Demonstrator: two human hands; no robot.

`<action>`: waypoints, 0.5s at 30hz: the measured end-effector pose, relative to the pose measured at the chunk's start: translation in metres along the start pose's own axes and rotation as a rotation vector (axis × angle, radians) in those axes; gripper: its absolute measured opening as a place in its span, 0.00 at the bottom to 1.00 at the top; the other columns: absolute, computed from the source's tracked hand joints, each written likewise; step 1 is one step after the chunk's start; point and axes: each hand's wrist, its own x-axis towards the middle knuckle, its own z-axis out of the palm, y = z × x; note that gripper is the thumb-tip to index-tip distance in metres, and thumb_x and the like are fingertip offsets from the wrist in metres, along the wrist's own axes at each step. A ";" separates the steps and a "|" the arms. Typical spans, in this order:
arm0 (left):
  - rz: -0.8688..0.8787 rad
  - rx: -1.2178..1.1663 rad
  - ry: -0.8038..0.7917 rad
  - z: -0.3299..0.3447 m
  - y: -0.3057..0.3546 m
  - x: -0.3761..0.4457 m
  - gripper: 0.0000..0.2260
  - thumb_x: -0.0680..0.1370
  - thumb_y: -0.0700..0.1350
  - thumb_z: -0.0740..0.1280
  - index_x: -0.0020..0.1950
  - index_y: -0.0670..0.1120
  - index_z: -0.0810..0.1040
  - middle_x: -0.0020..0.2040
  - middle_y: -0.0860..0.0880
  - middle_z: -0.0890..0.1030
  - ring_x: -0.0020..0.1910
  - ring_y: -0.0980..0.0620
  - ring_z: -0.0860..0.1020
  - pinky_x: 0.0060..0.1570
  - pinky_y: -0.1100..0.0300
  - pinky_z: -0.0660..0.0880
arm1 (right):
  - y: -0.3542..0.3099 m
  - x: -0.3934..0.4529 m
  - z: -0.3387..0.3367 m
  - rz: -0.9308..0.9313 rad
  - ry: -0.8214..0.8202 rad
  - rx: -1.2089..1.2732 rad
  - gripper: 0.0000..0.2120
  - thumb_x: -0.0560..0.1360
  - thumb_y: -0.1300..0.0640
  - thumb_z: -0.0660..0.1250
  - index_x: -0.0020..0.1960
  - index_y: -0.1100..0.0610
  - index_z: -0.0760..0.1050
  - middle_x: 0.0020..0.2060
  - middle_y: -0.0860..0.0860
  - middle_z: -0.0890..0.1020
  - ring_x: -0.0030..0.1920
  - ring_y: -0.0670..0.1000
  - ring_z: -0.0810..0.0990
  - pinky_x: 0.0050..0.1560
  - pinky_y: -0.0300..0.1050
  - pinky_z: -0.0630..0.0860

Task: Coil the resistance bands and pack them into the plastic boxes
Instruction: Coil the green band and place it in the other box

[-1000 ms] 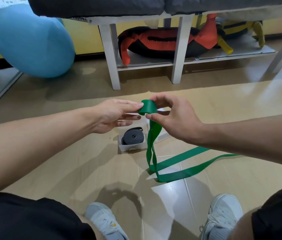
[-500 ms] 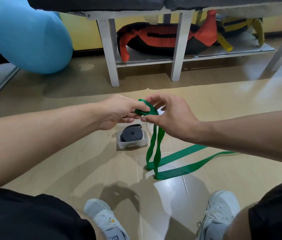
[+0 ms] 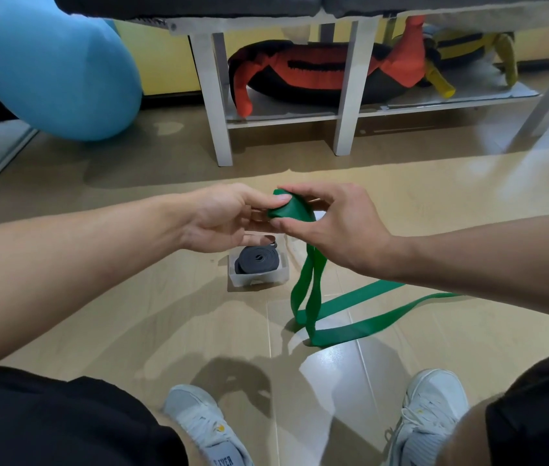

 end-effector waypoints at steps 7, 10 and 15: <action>0.041 0.235 0.108 0.016 -0.008 0.005 0.10 0.77 0.49 0.74 0.54 0.45 0.85 0.48 0.47 0.85 0.51 0.49 0.81 0.55 0.55 0.78 | -0.006 0.009 -0.007 -0.072 -0.093 -0.187 0.20 0.69 0.51 0.79 0.60 0.52 0.84 0.43 0.41 0.82 0.43 0.38 0.80 0.45 0.28 0.77; 0.102 0.519 0.313 0.035 -0.012 0.008 0.11 0.71 0.48 0.78 0.46 0.41 0.84 0.44 0.42 0.86 0.45 0.47 0.83 0.47 0.53 0.83 | -0.006 0.007 -0.003 -0.057 -0.159 -0.238 0.21 0.67 0.53 0.80 0.60 0.54 0.84 0.39 0.38 0.77 0.40 0.40 0.79 0.40 0.31 0.78; 0.150 0.560 0.436 0.040 -0.008 0.010 0.13 0.60 0.46 0.77 0.40 0.41 0.87 0.43 0.39 0.87 0.50 0.39 0.86 0.51 0.40 0.83 | -0.004 0.008 -0.002 -0.039 -0.141 -0.305 0.18 0.67 0.52 0.79 0.56 0.54 0.83 0.40 0.40 0.76 0.41 0.45 0.79 0.37 0.33 0.74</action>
